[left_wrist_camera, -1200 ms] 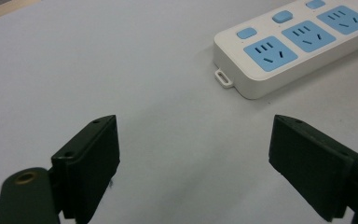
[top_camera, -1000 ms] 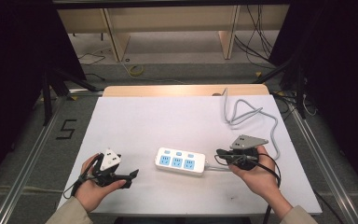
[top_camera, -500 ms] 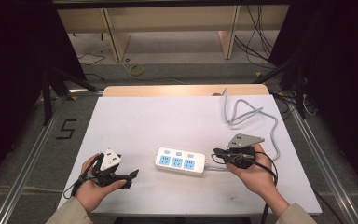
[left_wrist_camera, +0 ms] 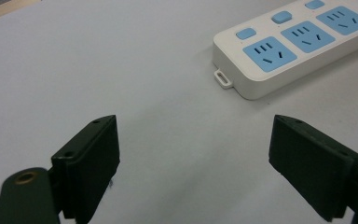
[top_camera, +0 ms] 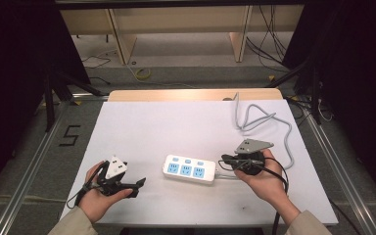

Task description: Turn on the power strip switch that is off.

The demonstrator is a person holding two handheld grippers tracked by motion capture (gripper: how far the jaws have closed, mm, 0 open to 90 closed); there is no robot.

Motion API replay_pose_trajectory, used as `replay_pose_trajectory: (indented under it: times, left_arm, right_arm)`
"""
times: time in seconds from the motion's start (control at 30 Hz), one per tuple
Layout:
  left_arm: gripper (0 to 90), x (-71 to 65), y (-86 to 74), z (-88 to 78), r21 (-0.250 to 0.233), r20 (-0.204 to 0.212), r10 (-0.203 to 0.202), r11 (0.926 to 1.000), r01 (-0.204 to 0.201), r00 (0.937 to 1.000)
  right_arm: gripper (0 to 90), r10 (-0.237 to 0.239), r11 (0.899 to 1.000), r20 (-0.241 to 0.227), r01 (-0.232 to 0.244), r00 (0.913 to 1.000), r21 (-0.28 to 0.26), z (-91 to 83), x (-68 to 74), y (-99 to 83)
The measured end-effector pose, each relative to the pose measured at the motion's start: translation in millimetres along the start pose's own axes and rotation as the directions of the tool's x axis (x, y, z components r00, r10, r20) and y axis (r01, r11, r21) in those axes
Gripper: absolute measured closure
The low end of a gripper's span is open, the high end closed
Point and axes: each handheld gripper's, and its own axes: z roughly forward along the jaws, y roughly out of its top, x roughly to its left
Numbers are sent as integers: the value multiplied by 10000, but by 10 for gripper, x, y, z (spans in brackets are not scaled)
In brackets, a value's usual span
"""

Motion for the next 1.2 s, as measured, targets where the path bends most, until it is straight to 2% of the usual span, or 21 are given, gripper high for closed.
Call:
replay_pose_trajectory:
  times: [1.2]
  left_arm:
    - [159,-6,0,2,33,18,45,10000,-45,10000]
  right_arm:
    - [900,-184,9997,-227,188,9996,141,159,44,119]
